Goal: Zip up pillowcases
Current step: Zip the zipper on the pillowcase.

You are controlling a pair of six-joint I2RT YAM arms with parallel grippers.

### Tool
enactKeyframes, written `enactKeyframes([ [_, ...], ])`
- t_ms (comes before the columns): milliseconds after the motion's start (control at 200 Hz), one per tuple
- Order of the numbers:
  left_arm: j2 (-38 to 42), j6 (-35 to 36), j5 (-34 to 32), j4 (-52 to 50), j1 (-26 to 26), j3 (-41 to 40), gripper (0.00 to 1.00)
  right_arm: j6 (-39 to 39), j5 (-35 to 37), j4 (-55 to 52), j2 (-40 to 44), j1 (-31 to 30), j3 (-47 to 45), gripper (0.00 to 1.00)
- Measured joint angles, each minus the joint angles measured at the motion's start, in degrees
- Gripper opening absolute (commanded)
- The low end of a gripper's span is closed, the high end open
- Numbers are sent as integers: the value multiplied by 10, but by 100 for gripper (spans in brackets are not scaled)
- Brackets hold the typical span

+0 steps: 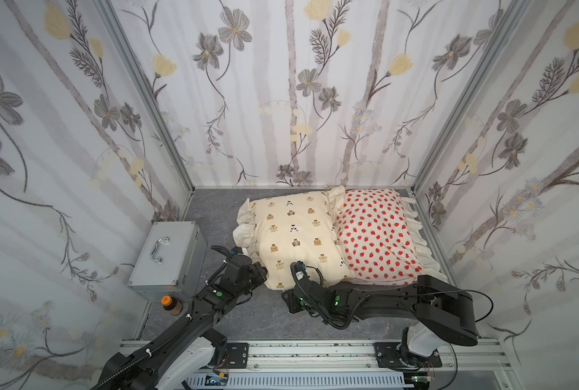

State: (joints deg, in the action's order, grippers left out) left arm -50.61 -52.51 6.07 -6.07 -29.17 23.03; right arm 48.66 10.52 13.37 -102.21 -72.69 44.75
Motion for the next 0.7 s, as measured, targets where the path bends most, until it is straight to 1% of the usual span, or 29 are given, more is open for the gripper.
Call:
enactKeyframes([
  [699,5,-1,0,-2,0,6,0,-75,32,89,-19,-6,-16,24],
])
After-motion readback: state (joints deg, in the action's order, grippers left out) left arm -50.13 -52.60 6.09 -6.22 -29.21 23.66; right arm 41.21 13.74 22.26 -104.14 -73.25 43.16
